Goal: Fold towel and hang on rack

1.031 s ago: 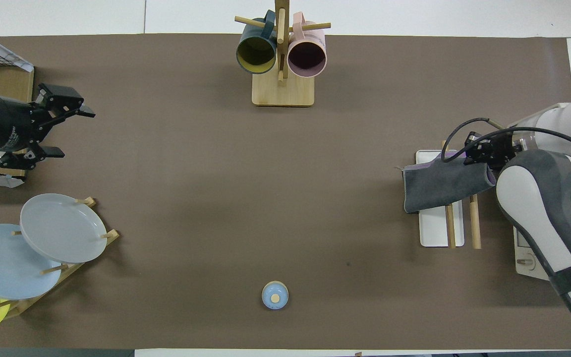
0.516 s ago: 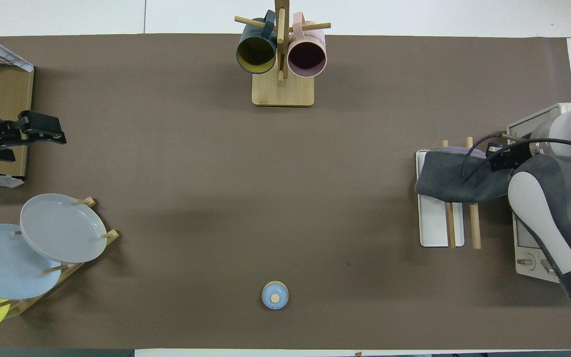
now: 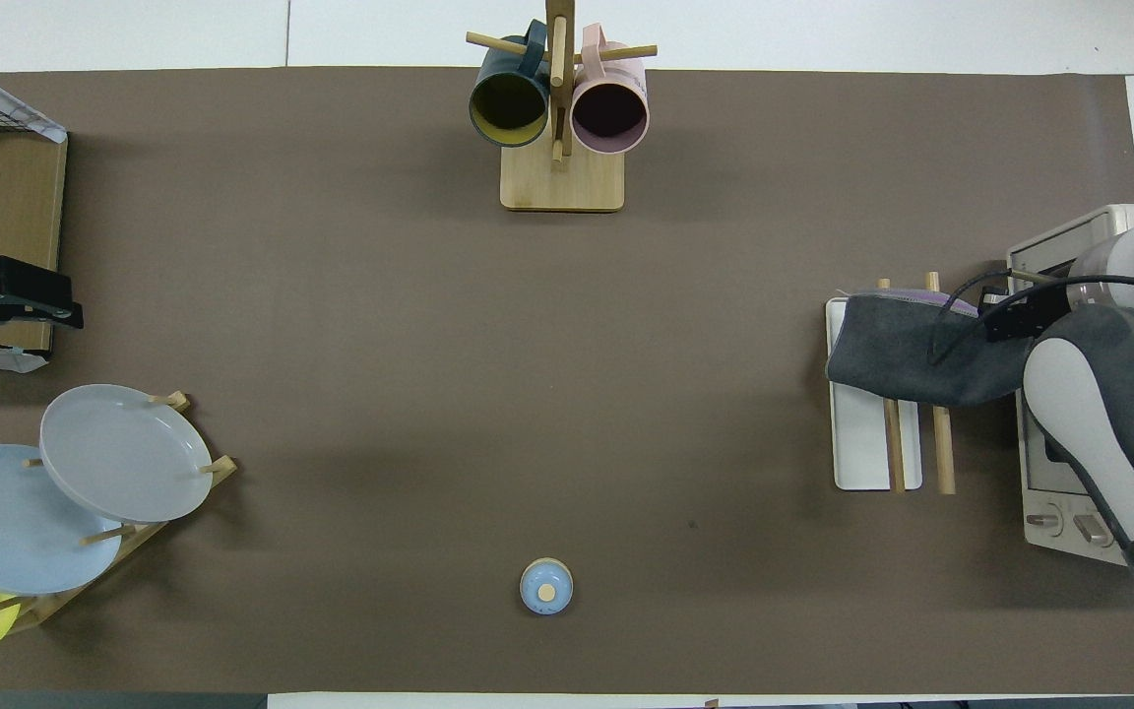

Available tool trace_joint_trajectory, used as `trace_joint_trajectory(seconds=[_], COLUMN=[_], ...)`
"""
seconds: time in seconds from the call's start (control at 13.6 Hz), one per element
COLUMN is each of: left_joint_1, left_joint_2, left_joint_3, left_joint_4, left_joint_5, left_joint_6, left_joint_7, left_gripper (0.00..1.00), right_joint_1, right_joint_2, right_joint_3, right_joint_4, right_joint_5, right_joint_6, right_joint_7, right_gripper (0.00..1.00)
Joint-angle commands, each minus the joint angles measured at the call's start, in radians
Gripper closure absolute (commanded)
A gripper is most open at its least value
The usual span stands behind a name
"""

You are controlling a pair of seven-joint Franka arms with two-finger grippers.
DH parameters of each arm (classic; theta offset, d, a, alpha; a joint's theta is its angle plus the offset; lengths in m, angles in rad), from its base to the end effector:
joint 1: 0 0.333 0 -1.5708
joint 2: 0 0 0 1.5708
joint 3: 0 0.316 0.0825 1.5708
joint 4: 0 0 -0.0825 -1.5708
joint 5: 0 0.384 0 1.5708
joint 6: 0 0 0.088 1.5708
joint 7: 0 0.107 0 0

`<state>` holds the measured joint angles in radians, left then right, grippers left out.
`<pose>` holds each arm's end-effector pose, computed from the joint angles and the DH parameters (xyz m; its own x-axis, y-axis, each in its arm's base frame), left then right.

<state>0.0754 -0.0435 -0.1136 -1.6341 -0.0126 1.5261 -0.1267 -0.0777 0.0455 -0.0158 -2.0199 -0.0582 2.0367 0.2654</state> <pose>0.5347 -0.0232 0.6146 0.9940 0.0883 -0.0652 0.0885 -0.9961 -0.0006 0.5561 -0.0553 0.4259 0.9452 -0.3263 -0.0147 -0.3250 -0.9440 0.0578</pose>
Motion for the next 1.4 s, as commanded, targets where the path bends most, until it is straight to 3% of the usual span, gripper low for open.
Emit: trace_joint_trajectory(seconds=[0.0,0.59,0.81,1.1,1.33], left_joint_1=[-0.075,-0.114,-0.114,-0.112,-0.103], left_joint_2=[-0.026,0.025,0.028,0.027,-0.002], left_joint_3=[0.066,0.084,0.086,0.081,0.071], left_joint_4=[0.022,0.057,0.059,0.056,0.051], left_joint_5=[0.022,0.014,0.013,0.013,0.013], left_joint_6=[-0.076,-0.06,-0.063,-0.046,-0.043], left_joint_7=[0.047,0.059,0.093,0.091,0.093], left_gripper=[0.0,0.0,0.0,0.0,0.0], right_joint_1=[-0.017,-0.014,-0.022,-0.022,-0.017], right_joint_2=[-0.022,-0.018,-0.006,0.028,0.007], right_joint_3=[0.01,0.011,0.011,0.013,0.013], right_joint_4=[-0.02,0.024,0.162,0.424,0.504], right_joint_5=[-0.014,-0.014,-0.006,0.003,0.001], right_joint_6=[-0.006,-0.048,-0.165,-0.419,-0.559], right_joint_7=[-0.02,-0.034,-0.124,-0.133,-0.201], right_gripper=[0.0,0.0,0.0,0.0,0.0])
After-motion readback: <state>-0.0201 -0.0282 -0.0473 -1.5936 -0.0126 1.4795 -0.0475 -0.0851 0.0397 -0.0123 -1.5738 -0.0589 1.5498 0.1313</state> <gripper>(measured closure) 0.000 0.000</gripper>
